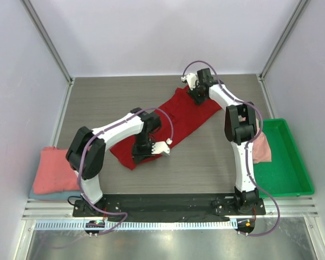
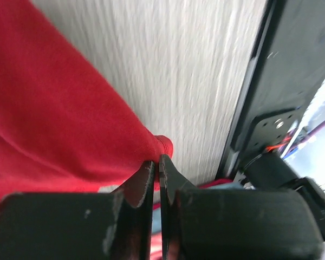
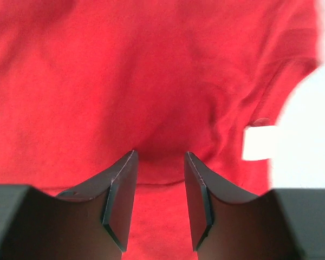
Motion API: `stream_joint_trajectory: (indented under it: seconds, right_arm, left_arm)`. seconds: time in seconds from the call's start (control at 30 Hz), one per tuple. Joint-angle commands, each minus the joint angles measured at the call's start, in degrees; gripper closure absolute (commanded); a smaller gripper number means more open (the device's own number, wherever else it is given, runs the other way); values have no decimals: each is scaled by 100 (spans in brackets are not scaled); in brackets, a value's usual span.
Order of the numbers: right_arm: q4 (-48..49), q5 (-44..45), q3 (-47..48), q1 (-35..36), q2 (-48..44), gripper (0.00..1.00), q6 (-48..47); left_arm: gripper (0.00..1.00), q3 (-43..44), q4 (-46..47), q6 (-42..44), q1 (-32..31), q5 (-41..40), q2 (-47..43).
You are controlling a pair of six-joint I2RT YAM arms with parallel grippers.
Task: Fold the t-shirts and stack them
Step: Fold the tshirt
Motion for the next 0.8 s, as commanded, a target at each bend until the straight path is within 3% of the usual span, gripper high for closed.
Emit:
stream_joint_trajectory:
  seconds: [0.0, 0.23, 0.37, 0.47, 0.6, 0.7, 0.77]
  right_arm:
    - [24, 280, 638, 65, 348, 54, -49]
    - [-354, 201, 2562, 355, 1701, 55, -93]
    - [198, 227, 3924, 575, 2588, 55, -41]
    - [1305, 411, 3848, 637, 2564, 53, 91]
    - [1571, 798, 4129, 619, 2163, 51, 504]
    - [1728, 904, 3691, 497, 1338, 49, 706]
    - [2061, 738, 2639, 435, 695, 48, 899]
  left_arm:
    - [95, 392, -1902, -191, -238, 586, 163]
    - [86, 1263, -1903, -498, -607, 929, 743]
    - [78, 1395, -1894, -727, -766, 1123, 761]
    - [72, 1404, -1903, -798, -775, 887, 691]
    - [71, 1754, -1842, -780, -723, 561, 682]
    - [70, 1808, -1429, -921, -644, 455, 743]
    - [72, 1773, -1200, -948, -652, 420, 944]
